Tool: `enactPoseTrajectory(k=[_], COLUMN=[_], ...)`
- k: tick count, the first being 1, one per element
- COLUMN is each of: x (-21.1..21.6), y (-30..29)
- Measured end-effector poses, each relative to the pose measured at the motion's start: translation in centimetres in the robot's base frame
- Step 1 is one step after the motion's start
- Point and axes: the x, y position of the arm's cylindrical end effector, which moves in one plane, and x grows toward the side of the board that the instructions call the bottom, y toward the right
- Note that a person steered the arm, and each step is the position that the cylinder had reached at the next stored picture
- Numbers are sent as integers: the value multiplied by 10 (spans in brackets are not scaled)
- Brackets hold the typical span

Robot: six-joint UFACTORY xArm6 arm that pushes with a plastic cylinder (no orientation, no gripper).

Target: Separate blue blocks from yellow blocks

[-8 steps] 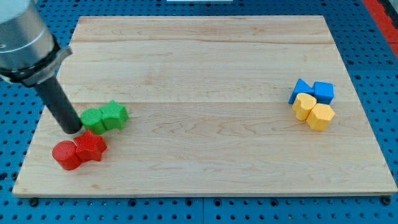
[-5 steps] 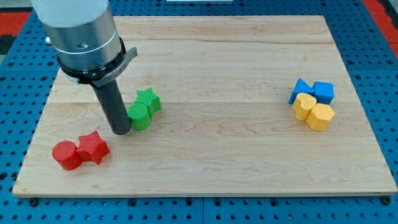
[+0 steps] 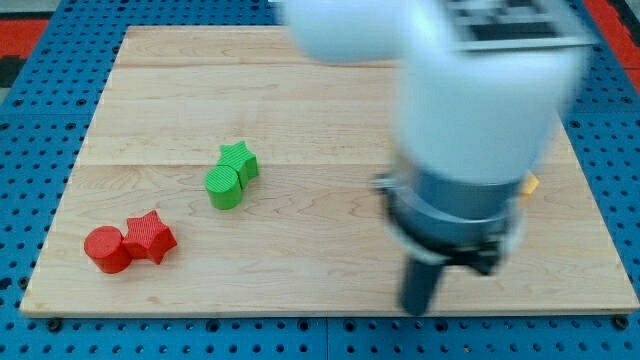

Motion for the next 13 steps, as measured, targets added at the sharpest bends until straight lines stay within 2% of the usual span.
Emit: enactPoseTrajectory(k=[1,2,3,4,9,11,13], x=[-4,-4,-21,-94,-101,-129,-131], y=[110,167,166,164,135,131,131])
